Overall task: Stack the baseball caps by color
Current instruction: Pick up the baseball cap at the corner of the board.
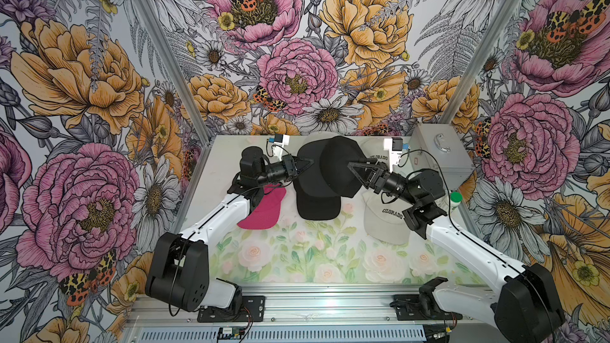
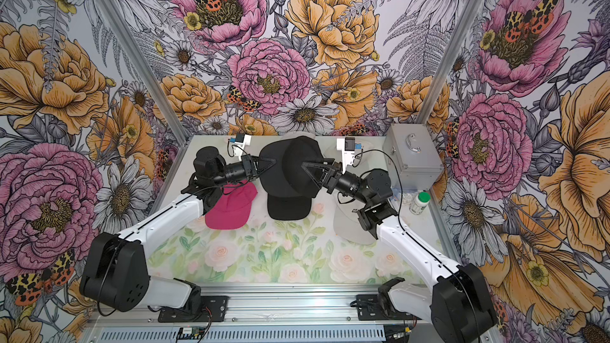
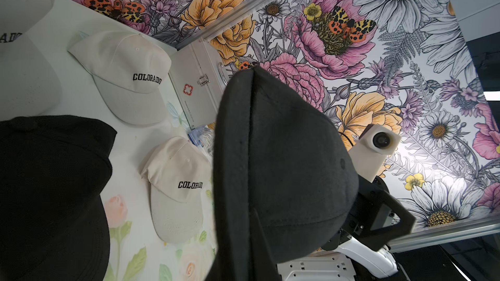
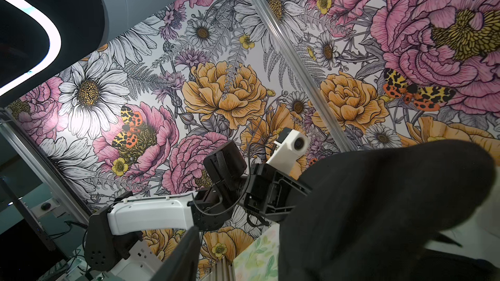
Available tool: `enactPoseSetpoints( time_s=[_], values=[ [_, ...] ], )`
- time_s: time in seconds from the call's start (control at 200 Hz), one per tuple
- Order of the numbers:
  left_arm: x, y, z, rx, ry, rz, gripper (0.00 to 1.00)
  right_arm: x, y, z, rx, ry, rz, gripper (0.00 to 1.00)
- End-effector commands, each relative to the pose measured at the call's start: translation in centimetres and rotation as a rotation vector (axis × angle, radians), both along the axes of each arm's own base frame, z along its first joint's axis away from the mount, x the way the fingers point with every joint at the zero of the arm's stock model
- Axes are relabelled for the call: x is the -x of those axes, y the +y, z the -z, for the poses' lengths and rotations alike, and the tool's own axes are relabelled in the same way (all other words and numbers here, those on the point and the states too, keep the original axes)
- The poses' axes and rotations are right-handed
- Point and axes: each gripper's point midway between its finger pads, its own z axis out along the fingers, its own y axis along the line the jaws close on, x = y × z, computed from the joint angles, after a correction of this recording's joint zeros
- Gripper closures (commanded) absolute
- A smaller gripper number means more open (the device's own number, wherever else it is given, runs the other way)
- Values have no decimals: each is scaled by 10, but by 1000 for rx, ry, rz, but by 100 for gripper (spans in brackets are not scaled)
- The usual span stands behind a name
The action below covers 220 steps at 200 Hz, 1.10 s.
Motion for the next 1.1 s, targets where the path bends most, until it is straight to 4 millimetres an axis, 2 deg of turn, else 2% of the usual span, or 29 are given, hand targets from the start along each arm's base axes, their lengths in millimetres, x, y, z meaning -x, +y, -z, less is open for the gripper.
enactPoseSetpoints(
  time_s=[0.0, 0.13, 0.345, 0.39, 0.43, 0.51, 0.565, 0.7, 0.8, 0.915, 1.015, 1.095],
  values=[
    [-14, 8, 26, -65, 49, -90, 100, 10, -4, -30, -45, -127, 16, 50],
    [-15, 7, 28, -70, 51, -95, 100, 4, -5, -27, -46, -117, 42, 69],
    [-15, 9, 46, -115, 32, -107, 98, -13, -27, -21, -63, -100, 179, 100],
    [-15, 10, 49, -124, 30, -112, 98, -14, -27, -21, -56, -107, 174, 100],
    [-15, 11, 53, -134, 24, -113, 94, -14, -25, -21, -39, -120, 163, 100],
    [-18, 20, 57, -156, 8, -145, 74, -11, -17, -16, 54, -184, 131, 100],
    [-19, 29, 57, -169, -17, -170, 62, -11, -7, 4, 199, -193, 92, 100],
    [-17, 49, 41, -202, -121, -217, 42, -13, 1, 37, 459, -210, 31, 100],
    [-15, 63, 30, -273, -209, -268, 27, -5, 6, 46, 556, -270, -26, 100],
    [-12, 72, 12, -338, -332, -320, 3, 6, 12, 60, 684, -386, -78, 100],
    [-5, 69, -9, -375, -456, -311, 1, 20, 18, 75, 781, -537, -137, 100],
    [4, 62, -21, -419, -551, -277, 1, 41, 20, 90, 851, -674, -240, 100]
  ],
)
